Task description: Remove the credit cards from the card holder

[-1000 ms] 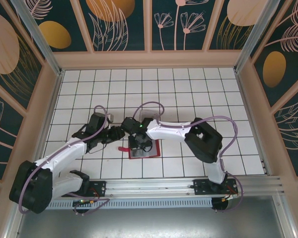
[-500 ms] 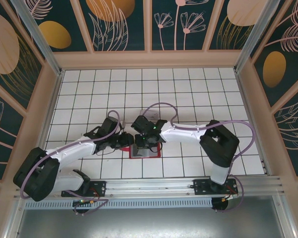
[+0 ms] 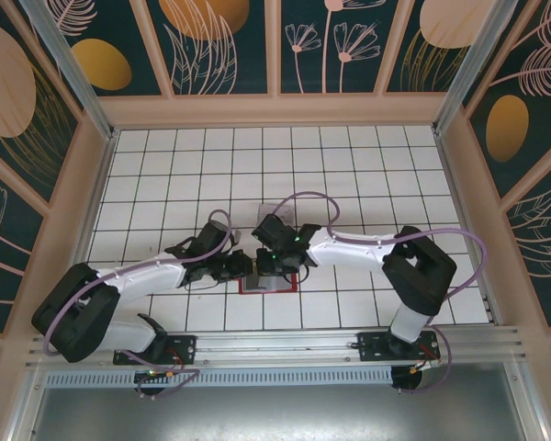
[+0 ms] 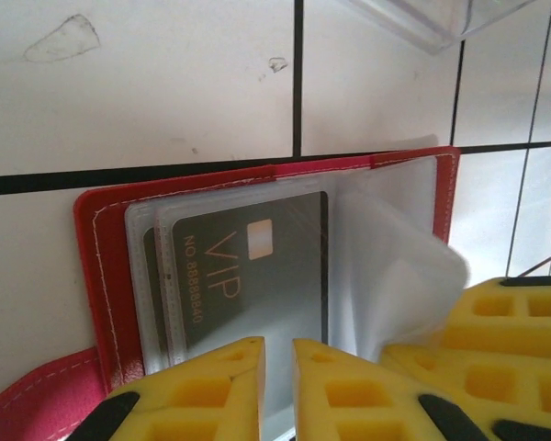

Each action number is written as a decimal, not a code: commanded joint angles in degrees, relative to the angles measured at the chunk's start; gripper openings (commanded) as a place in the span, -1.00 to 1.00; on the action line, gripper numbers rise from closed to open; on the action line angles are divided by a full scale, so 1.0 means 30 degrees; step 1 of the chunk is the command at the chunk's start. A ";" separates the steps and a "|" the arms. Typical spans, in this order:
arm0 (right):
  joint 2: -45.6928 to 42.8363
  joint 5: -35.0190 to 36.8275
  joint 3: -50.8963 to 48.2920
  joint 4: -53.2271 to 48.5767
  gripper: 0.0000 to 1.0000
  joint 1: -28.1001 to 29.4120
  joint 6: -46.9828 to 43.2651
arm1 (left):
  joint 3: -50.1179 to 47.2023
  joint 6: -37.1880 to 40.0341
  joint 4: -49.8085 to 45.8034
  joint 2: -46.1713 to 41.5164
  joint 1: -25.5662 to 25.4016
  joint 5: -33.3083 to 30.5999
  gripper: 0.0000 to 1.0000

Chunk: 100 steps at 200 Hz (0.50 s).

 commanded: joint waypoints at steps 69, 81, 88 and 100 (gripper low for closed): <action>-0.2504 0.2649 -0.1229 -0.1908 -0.44 -0.0479 0.1222 | 0.2676 0.0783 -0.0264 0.2823 -0.1307 0.0362 -0.67; -0.2900 0.2766 -0.1440 -0.2067 -0.41 -0.0580 0.1508 | 0.3081 0.0892 -0.0344 0.3244 -0.1482 0.0443 -0.67; -0.3134 0.3182 -0.1586 -0.2146 -0.39 -0.0656 0.1658 | 0.3301 0.0980 -0.0406 0.3531 -0.1648 0.0441 -0.66; -0.3515 0.3556 -0.1876 -0.2242 -0.38 -0.0833 0.1903 | 0.3713 0.1099 -0.0548 0.4025 -0.1893 0.0429 -0.66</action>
